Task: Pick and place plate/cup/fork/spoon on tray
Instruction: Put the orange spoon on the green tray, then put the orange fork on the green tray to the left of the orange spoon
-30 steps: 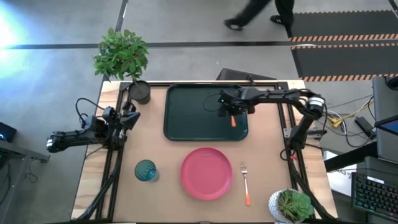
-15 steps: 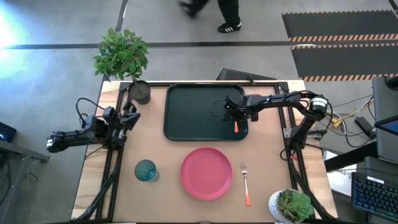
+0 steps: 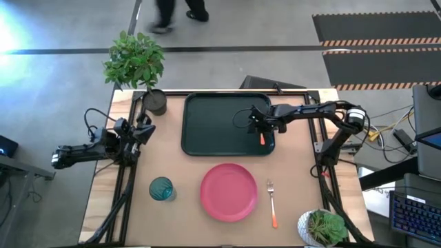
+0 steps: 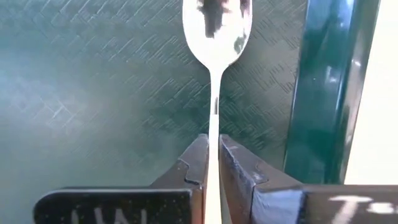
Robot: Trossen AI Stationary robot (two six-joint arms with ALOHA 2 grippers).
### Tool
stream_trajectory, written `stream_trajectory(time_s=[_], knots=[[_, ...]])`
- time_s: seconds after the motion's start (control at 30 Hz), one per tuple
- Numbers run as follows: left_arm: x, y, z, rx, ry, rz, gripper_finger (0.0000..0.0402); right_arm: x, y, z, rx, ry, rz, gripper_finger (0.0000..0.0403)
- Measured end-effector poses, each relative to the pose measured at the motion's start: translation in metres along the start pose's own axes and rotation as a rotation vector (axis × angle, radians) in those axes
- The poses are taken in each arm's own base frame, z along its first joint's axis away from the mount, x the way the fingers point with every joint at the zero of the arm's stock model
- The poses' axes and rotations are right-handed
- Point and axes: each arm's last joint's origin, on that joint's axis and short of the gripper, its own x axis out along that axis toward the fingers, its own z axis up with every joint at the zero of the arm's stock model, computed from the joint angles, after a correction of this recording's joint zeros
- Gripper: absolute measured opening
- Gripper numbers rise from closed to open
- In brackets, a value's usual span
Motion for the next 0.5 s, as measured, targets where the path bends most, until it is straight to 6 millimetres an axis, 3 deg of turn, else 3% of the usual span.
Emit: stream_trajectory(time_s=[0.33,0.5], knots=[[0.000,0.000,0.000,0.000,-0.001,0.000,0.0000,-0.001,0.002,0.001,-0.011,-0.003,0.003,0.0044],[0.000,0.000,0.000,0.000,-0.001,0.000,0.0000,-0.014,0.014,0.005,-0.064,-0.008,0.050,0.0056]])
